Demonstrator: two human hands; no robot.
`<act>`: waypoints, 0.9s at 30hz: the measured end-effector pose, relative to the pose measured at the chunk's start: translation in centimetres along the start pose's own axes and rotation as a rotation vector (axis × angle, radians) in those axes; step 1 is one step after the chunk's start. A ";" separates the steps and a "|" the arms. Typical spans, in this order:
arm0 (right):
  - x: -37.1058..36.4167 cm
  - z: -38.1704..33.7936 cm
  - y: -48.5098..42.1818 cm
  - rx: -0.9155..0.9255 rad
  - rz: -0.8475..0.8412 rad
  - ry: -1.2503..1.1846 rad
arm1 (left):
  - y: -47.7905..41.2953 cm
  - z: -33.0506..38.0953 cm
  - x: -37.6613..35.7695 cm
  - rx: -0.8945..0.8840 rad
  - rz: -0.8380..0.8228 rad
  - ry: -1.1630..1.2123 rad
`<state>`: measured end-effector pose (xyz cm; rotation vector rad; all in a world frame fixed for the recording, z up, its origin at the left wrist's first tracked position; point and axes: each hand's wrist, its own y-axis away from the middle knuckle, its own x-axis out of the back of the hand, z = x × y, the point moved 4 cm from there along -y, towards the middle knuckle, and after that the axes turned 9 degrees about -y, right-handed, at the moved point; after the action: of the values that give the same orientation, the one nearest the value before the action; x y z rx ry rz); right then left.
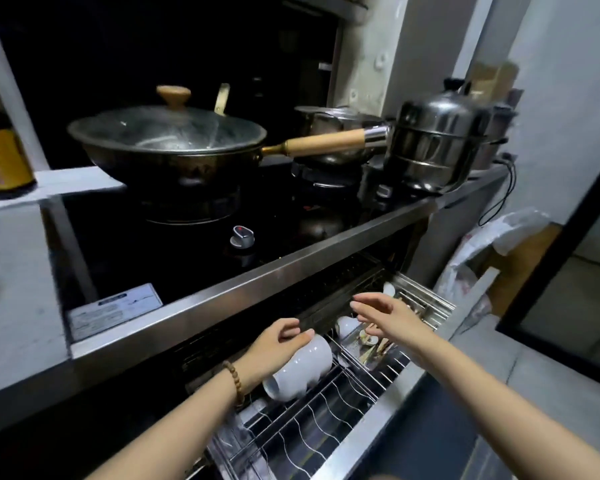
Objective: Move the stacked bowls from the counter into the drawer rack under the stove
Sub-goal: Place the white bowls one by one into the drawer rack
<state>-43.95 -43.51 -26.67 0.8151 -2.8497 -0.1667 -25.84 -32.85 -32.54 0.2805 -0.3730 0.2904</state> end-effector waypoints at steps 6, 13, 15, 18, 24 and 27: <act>0.3 -8.4 4.6 0.273 0.059 0.129 | 4.9 9.7 5.0 -0.304 0.076 -0.057; -4.4 -18.5 8.1 0.515 -0.052 0.184 | 12.9 18.9 15.4 -0.554 0.334 -0.174; -6.6 -21.1 8.7 0.564 -0.098 0.170 | 15.2 20.4 18.5 -0.587 0.408 -0.228; -10.1 -24.8 9.2 0.644 -0.175 0.131 | 18.4 21.6 22.9 -0.606 0.490 -0.292; -18.1 -29.8 10.0 0.710 -0.351 0.113 | 22.8 20.6 31.1 -0.546 0.689 -0.380; -22.2 -31.0 9.9 0.719 -0.384 0.137 | 24.8 19.3 34.7 -0.508 0.751 -0.360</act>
<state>-24.45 -25.13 2.18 1.4207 -2.5743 0.8748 -9.12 -8.42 3.65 -0.3305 -0.8877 0.8690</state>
